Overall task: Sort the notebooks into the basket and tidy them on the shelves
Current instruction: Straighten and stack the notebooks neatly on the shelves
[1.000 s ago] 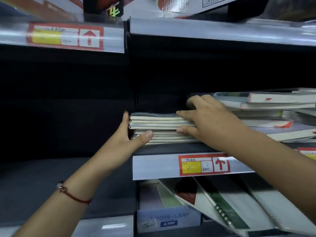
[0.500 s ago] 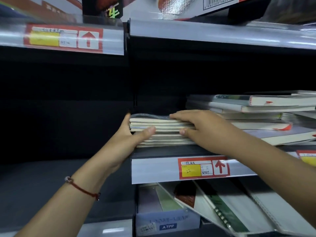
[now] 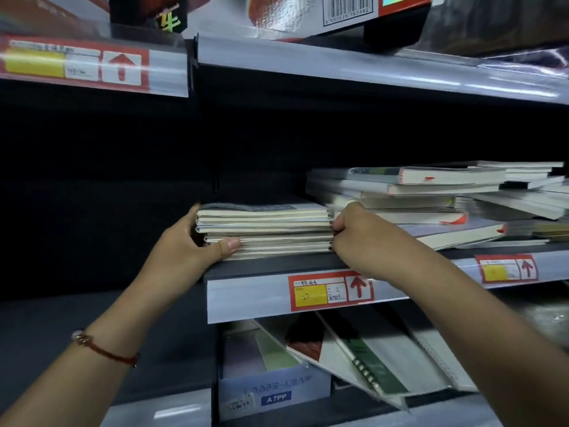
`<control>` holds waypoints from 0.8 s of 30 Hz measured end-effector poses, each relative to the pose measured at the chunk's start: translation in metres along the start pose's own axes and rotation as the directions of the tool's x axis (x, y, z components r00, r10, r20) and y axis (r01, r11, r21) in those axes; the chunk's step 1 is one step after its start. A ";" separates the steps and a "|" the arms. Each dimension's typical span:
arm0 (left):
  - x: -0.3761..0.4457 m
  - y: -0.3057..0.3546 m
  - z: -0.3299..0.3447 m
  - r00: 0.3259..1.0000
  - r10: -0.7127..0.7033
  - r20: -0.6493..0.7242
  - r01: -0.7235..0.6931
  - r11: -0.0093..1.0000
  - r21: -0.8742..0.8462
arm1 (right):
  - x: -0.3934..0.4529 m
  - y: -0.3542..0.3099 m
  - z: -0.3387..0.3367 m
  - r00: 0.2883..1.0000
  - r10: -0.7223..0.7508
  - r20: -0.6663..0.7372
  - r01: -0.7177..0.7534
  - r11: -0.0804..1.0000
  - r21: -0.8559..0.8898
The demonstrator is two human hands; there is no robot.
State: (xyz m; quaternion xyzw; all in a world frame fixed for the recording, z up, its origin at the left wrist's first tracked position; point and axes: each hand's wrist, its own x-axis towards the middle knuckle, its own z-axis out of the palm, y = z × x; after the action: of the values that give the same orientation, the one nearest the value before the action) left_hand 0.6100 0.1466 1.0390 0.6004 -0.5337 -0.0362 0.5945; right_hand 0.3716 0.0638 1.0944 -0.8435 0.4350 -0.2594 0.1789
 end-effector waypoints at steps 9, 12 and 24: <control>0.001 0.009 0.011 0.983 -0.155 0.096 0.177 0.936 -0.305 | -0.003 -0.009 -0.002 0.993 0.088 0.079 -0.096 0.989 0.109; 0.000 0.014 0.012 0.970 -0.199 0.142 0.241 0.873 -0.424 | -0.006 -0.008 0.006 0.993 0.089 0.074 -0.098 0.988 0.118; 0.001 0.003 0.015 0.964 -0.230 0.137 0.267 0.861 -0.432 | -0.004 -0.013 0.015 0.999 0.035 0.008 -0.035 0.885 0.465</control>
State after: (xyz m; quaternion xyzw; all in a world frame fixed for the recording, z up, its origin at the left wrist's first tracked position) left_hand 0.5983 0.1362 1.0381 0.5096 -0.4526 -0.2582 0.6847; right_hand 0.3870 0.0752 1.0879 -0.7681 0.3754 -0.3528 0.3802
